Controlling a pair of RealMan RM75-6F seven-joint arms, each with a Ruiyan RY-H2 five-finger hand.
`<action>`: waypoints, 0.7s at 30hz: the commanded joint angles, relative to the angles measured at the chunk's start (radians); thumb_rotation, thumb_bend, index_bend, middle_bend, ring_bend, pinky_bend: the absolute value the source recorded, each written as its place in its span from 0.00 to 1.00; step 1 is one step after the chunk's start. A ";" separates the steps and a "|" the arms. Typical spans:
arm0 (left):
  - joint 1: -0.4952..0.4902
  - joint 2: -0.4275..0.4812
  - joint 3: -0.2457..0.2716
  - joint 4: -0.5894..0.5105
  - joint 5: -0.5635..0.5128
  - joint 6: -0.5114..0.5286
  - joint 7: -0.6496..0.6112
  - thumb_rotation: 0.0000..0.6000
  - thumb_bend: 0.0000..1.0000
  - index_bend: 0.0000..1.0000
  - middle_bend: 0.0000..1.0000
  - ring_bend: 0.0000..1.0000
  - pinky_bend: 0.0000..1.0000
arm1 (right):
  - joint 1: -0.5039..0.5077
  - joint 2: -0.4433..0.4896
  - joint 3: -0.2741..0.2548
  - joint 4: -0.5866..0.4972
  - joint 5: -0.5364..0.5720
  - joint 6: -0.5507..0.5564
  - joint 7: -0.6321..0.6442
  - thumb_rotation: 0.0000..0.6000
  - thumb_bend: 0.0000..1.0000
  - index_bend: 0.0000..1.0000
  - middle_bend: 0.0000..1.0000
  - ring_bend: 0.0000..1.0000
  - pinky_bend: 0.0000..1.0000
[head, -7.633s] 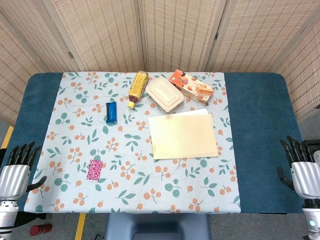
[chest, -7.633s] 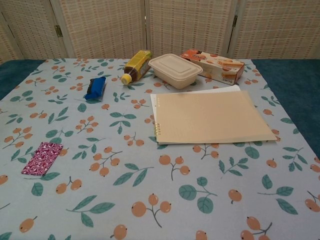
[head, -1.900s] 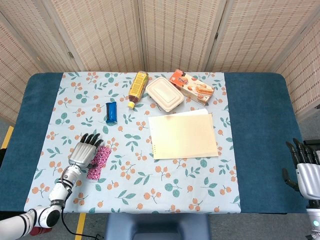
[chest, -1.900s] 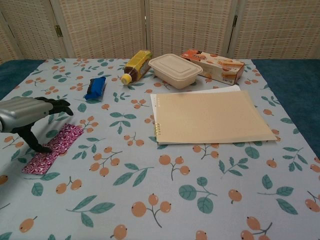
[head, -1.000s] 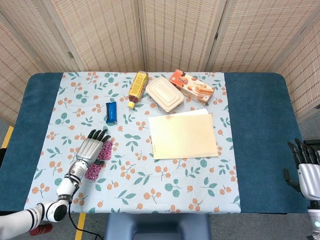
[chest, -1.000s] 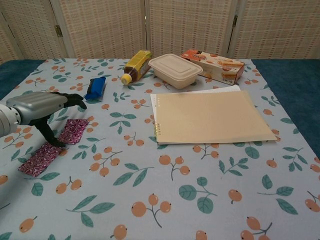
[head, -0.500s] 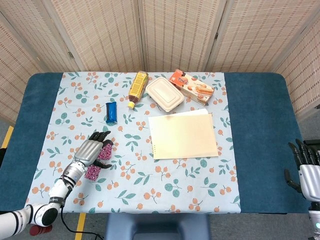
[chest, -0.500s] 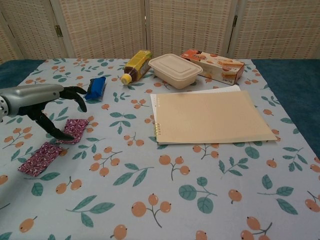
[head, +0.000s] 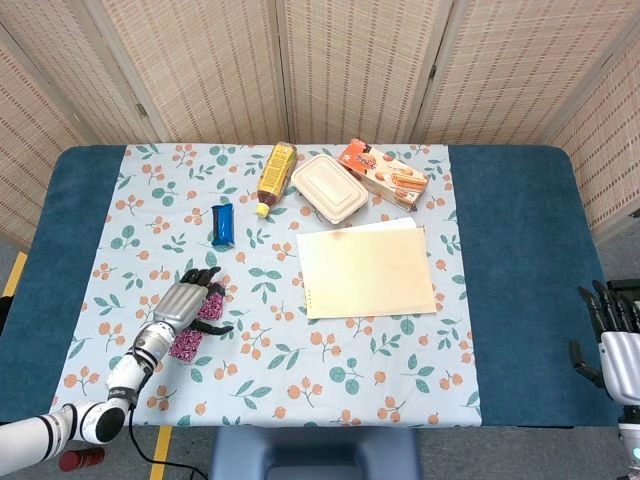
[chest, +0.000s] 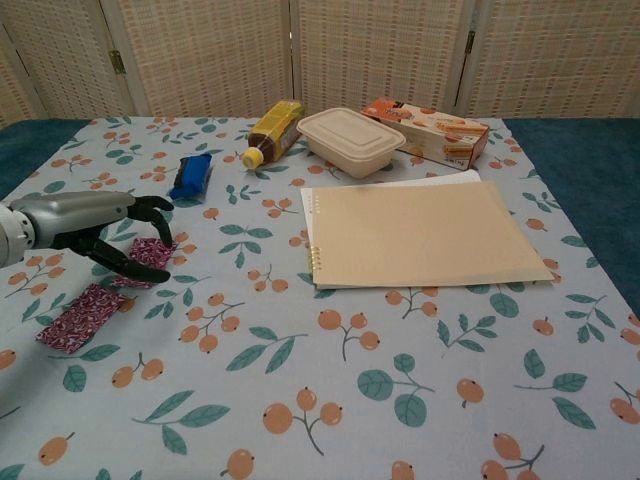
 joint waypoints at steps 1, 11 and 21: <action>-0.005 -0.010 0.003 0.012 -0.007 -0.003 0.007 0.47 0.16 0.32 0.03 0.00 0.00 | 0.000 -0.001 0.000 0.001 0.001 -0.001 0.001 1.00 0.50 0.00 0.00 0.00 0.00; -0.011 -0.030 0.019 0.046 -0.044 0.002 0.057 0.47 0.16 0.32 0.02 0.00 0.00 | 0.000 0.000 0.002 -0.003 0.002 -0.003 -0.002 1.00 0.50 0.00 0.00 0.00 0.00; -0.004 -0.022 0.034 0.074 -0.095 -0.005 0.084 0.47 0.16 0.32 0.01 0.00 0.00 | 0.003 0.002 0.004 -0.012 0.003 -0.005 -0.012 1.00 0.50 0.00 0.00 0.00 0.00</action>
